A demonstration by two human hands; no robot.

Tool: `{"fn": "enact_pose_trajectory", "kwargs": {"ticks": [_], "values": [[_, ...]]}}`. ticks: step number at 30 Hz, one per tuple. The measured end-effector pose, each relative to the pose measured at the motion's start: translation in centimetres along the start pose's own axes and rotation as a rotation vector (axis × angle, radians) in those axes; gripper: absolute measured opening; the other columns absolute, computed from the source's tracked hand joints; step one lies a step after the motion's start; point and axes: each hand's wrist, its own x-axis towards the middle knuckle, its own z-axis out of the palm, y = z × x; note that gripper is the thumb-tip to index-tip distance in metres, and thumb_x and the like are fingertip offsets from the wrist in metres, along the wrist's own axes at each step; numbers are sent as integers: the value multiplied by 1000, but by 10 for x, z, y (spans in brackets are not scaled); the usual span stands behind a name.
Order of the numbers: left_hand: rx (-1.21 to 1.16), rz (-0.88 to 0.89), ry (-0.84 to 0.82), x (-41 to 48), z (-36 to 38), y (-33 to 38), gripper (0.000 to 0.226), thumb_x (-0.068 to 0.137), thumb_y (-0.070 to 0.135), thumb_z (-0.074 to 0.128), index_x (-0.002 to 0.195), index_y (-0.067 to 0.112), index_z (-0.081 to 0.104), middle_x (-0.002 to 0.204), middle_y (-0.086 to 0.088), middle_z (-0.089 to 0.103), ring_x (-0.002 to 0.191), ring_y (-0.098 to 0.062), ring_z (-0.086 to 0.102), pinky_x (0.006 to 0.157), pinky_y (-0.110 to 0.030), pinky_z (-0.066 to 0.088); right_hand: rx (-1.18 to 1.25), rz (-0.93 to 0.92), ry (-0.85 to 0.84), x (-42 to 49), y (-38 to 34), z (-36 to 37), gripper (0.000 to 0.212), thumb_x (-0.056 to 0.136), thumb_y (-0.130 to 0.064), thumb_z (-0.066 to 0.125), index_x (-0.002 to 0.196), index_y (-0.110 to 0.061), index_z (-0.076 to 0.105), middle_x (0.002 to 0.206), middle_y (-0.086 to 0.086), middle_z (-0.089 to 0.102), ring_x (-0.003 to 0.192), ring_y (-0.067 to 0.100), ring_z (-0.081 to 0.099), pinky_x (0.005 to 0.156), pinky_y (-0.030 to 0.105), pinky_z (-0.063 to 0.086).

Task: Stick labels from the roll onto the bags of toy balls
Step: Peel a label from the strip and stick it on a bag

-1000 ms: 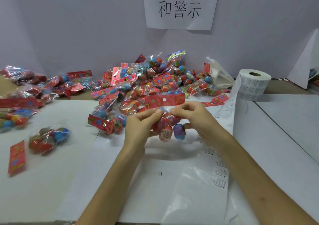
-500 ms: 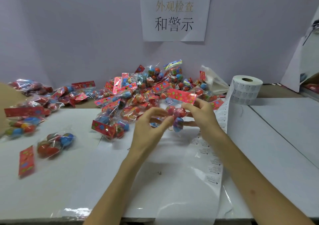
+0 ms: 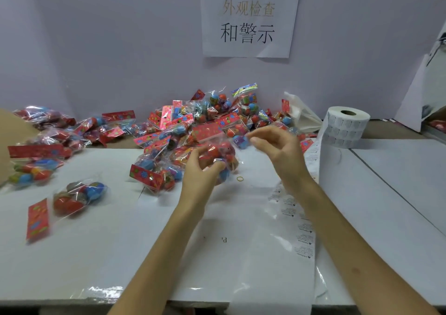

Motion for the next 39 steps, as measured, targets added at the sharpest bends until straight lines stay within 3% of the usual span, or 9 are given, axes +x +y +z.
{"fn": "enact_pose_trajectory", "kwargs": {"ticks": [3,6,13,17,22,26,30,34,39], "values": [[-137,-124,3,3,-2,4,32,97,1,55,127,13,56,117,-11,68,107,-32,71,86,-42,63,-379,-171,465,4,4,-15,16,82,2,70,88,-13,73,96,-1,71,93,20,67,80,31,56],[-117,-126,10,4,-2,4,34,98,2,52,128,16,54,115,-9,67,102,-27,70,78,-38,64,-623,-41,645,11,15,-38,34,78,-5,74,108,-19,70,125,4,61,116,28,56,90,34,44],[94,-21,23,6,-3,-4,43,100,3,51,136,25,43,108,1,66,93,-17,67,51,-21,54,-276,418,540,16,35,-55,76,79,-3,75,144,-15,38,145,12,38,123,29,51,103,42,49],[321,100,61,4,-6,-10,74,98,6,54,160,31,21,135,3,53,106,-18,63,78,-39,63,-50,535,481,17,33,-49,78,84,1,73,149,-16,33,141,12,49,113,27,59,84,37,53],[864,310,220,3,-4,-15,72,95,15,65,158,22,31,163,-6,30,140,-28,44,112,-42,43,-35,671,101,12,30,-32,26,94,-8,66,119,-2,65,99,14,72,81,25,73,62,32,58],[586,464,155,-2,-1,-7,35,96,10,66,127,21,56,123,0,63,100,-3,64,80,-17,54,12,618,8,12,31,-25,23,97,-11,63,118,-3,64,118,27,68,107,42,69,97,60,53],[379,366,-81,-7,4,-4,15,97,15,68,109,22,62,79,8,70,62,-6,68,52,-20,55,245,611,35,14,26,-31,33,100,-19,58,126,0,62,119,23,71,109,38,70,102,54,51],[396,277,-228,-10,8,-6,13,96,29,70,108,27,67,91,4,72,64,-7,68,54,-25,56,404,628,-6,12,21,-33,40,102,-31,53,128,-2,63,121,19,71,113,36,69,103,51,51],[109,-185,-342,-9,7,1,55,89,29,79,137,30,51,113,-7,73,94,-21,73,72,-33,62,406,558,-51,14,25,-31,40,101,-27,52,128,-1,64,123,20,70,115,36,68,105,53,48]]}}
